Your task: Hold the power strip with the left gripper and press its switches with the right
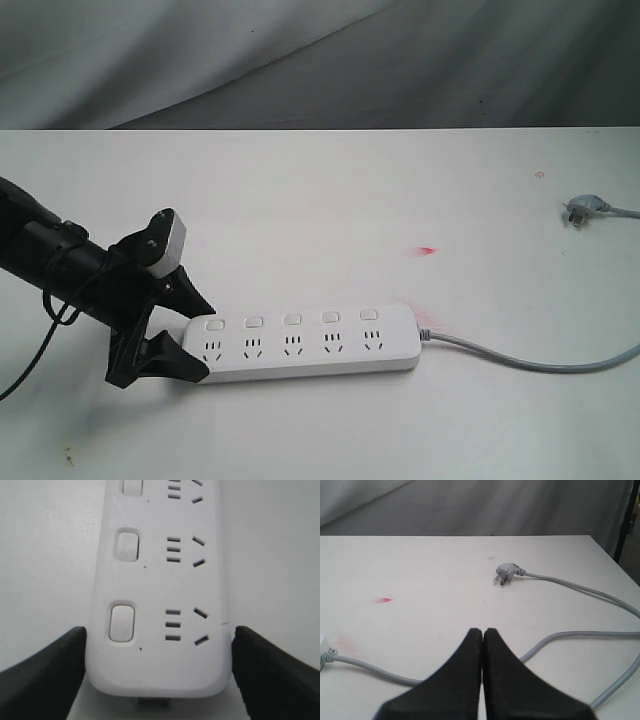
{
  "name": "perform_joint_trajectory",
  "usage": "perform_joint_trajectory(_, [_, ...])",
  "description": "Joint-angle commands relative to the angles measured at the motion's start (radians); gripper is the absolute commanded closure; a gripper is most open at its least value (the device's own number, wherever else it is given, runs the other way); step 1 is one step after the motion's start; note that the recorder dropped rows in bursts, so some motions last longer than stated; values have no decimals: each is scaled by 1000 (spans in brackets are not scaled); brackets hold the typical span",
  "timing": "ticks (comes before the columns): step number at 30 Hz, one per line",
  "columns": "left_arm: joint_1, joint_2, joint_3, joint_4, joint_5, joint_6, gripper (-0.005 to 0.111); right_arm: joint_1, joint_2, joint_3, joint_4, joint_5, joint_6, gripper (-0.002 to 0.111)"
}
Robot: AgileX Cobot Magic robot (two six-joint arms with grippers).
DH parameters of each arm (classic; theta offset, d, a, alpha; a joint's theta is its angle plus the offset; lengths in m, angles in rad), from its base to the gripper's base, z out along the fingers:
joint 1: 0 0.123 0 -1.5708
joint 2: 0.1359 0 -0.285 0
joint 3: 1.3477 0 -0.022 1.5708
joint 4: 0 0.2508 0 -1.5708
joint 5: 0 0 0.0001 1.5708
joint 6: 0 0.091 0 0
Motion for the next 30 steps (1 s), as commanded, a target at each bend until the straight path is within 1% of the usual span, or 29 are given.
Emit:
perform_joint_trajectory(1, [-6,2,1,45,-43,9,57,-7,-2,4,4,-18,-1,108])
perform_joint_trajectory(4, [-6,2,1,90,-78,9,42,-7,-2,4,4,-18,-1,108])
perform_joint_trajectory(7, [-6,2,1,92,-98,9,24,-7,-2,4,4,-18,-1,108])
perform_joint_trajectory(8, [-6,2,1,90,-98,9,21,-7,-2,4,4,-18,-1,108])
perform_joint_trajectory(10, [-6,2,1,90,-98,-4,20,-7,-2,4,4,-18,-1,108])
perform_joint_trajectory(14, [-6,-26,-1,90,-98,-106,20,-7,-2,4,4,-18,-1,108])
perform_joint_trajectory(17, [-6,-91,-1,96,-98,-169,20,-7,-2,4,4,-18,-1,108])
perform_joint_trajectory(20, [-6,-202,-1,96,-98,-178,20,-7,-2,4,4,-18,-1,108])
perform_joint_trajectory(23, [-6,-326,-1,96,-98,-178,23,-7,-2,4,4,-18,-1,108])
perform_joint_trajectory(25, [-6,-407,-1,92,-100,-178,32,-7,-2,4,4,-18,-1,108])
perform_joint_trajectory(27, [-6,-492,-1,90,-101,-178,45,-7,-2,4,4,-18,-1,108])
perform_joint_trajectory(30, [-6,-610,-1,90,-105,-178,71,-7,-2,4,4,-18,-1,108])
